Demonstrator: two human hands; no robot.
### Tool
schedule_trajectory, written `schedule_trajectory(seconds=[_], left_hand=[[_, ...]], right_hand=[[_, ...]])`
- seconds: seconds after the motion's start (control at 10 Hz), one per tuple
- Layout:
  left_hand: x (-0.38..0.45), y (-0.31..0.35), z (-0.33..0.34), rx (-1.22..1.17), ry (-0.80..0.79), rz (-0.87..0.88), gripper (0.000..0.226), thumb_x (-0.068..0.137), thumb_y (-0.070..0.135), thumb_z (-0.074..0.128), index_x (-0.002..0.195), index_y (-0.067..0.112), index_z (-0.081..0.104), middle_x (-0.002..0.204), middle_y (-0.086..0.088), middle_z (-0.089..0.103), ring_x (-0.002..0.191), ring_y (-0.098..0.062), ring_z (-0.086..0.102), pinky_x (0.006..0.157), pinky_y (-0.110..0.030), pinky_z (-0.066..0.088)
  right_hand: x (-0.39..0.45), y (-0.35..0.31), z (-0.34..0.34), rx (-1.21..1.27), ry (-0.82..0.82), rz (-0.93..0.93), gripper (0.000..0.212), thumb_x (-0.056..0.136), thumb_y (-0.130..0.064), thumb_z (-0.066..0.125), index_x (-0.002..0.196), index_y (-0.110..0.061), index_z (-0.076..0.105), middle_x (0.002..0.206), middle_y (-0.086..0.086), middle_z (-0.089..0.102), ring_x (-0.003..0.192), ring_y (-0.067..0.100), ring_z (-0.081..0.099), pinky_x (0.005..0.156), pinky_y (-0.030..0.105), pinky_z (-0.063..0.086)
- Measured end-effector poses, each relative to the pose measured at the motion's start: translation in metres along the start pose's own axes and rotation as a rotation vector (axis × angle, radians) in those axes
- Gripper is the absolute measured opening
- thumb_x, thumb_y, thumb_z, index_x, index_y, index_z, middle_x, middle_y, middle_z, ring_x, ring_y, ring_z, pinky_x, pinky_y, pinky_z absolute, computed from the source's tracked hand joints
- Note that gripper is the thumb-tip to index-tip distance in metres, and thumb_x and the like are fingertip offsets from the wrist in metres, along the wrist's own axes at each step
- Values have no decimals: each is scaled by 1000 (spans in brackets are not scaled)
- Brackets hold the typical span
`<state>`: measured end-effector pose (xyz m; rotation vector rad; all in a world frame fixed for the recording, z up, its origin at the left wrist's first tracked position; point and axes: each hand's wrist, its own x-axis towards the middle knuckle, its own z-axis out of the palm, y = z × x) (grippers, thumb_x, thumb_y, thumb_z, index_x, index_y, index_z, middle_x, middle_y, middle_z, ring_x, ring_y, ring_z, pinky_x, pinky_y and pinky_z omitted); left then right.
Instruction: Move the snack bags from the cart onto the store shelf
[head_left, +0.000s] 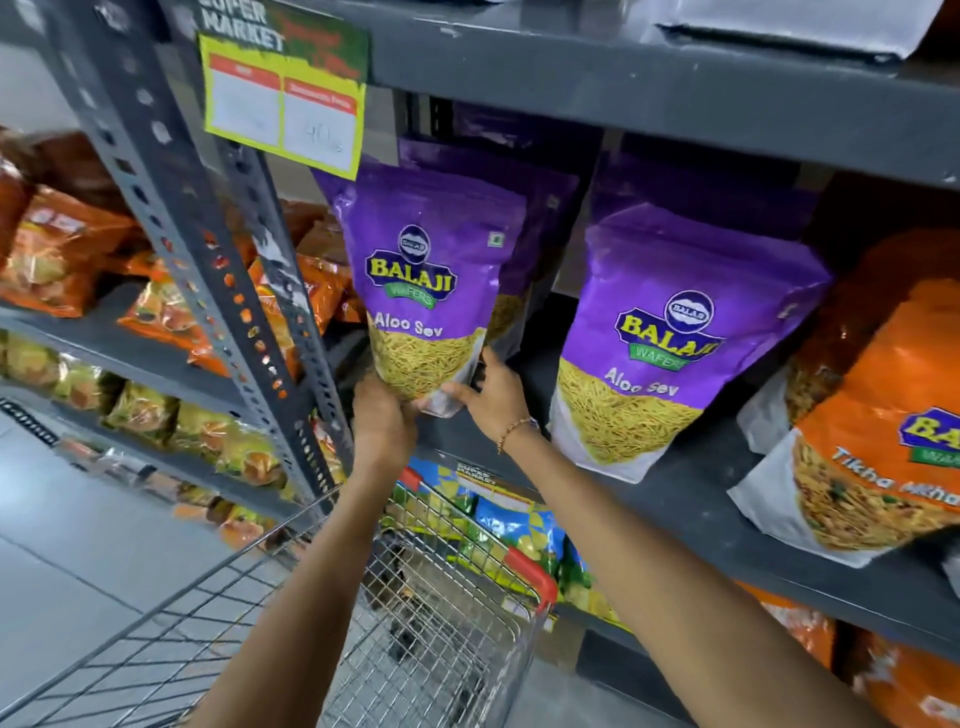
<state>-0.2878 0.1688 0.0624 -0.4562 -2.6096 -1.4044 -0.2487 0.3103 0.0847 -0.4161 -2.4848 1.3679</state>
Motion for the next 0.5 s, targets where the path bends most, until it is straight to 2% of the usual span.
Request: schedule_trajectory(seconds=[0.1,0.2,0.3,0.4,0.5], left_hand=[[-6,4,9,1,-17,-20,47,73,13,63,116,2,50,114,-22,59,108,-38,56,88,-50,51],[-5,-2,18,-25,-20,-52,51,72,14,63,119,1,47,115,-23,58,109,-38,55,92,-51,49],[-3,-7,25,-15,-31,-106,58,66,22,62,120,8,47,116,-18,59,110,-35,56,91,-52,50],[-9,12,17,-21,-31,-160,58,73,24,67,120,-2,45,120,-26,55,112,-39,52,97,-48,46],[-25,23,15,9,-26,-139,68,76,20,71,128,-5,35,128,-29,47,121,-43,45,102,-51,41]], right_hand=[[-6,9,-7,-1,32,5,51,72,-32,74,96,2,45,91,30,61,87,41,61,74,57,50],[-10,8,-12,-15,27,35,45,75,-30,73,93,0,44,92,26,61,90,37,61,79,56,50],[-15,2,-17,-36,24,40,44,77,-27,72,100,-1,46,102,23,63,100,35,60,87,54,49],[-19,-7,-25,-52,-20,57,39,79,-27,70,99,-5,45,99,18,61,101,35,60,87,51,49],[-40,-17,-30,-1,0,48,48,84,-17,64,124,-3,43,122,21,58,117,33,54,99,44,44]])
